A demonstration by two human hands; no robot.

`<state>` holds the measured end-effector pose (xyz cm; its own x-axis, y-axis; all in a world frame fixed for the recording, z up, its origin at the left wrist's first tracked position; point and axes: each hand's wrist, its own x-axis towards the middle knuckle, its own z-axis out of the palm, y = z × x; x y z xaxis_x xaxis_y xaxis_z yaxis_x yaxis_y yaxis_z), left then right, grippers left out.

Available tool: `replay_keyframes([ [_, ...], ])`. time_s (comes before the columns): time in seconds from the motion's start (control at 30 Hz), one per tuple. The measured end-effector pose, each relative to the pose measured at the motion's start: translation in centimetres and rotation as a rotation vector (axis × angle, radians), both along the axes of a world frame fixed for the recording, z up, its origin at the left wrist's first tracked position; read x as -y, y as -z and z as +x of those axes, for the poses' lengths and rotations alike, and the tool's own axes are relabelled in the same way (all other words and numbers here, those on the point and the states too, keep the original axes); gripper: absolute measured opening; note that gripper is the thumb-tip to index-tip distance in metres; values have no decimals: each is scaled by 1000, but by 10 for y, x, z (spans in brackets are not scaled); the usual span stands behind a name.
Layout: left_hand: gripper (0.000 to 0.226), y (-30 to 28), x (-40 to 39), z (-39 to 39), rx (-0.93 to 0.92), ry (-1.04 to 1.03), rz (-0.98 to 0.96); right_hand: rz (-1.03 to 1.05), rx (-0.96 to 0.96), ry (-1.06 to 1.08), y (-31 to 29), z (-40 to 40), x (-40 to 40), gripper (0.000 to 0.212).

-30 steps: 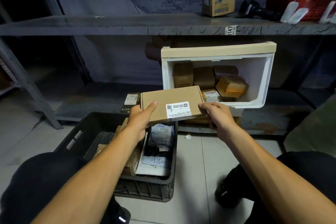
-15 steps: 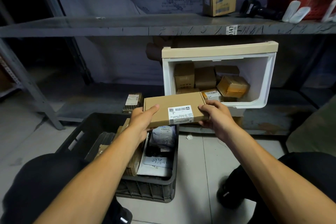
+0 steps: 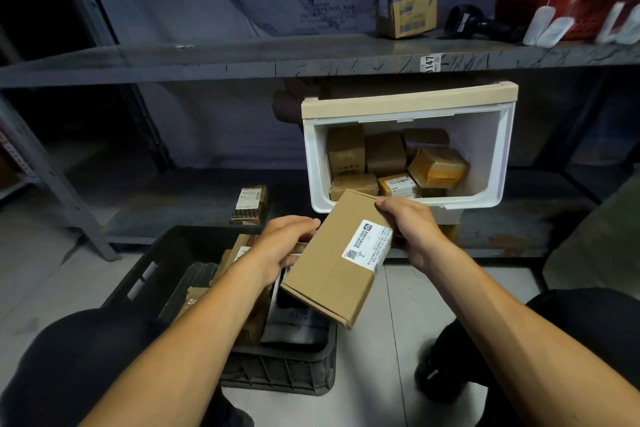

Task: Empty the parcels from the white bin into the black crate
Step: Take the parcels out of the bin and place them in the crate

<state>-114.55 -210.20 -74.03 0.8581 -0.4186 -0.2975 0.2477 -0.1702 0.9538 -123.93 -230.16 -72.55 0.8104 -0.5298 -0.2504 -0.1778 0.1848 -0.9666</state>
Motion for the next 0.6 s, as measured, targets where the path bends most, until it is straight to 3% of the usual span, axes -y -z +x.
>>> replay_keyframes([
  [0.13, 16, -8, 3, -9, 35, 137, 45, -9, -18, -45, 1, 0, -4, 18],
  [0.27, 23, -8, 6, -13, 23, 184, 19, 22, 16, -40, 2, -2, -6, 23],
  [0.5, 37, 3, 10, 0, -96, -119, -271, 87, 97, -237, 1, -6, -9, 48],
  [0.6, 40, 6, 12, 5, -159, -259, -422, -45, 32, -322, 0, -7, -18, 36],
])
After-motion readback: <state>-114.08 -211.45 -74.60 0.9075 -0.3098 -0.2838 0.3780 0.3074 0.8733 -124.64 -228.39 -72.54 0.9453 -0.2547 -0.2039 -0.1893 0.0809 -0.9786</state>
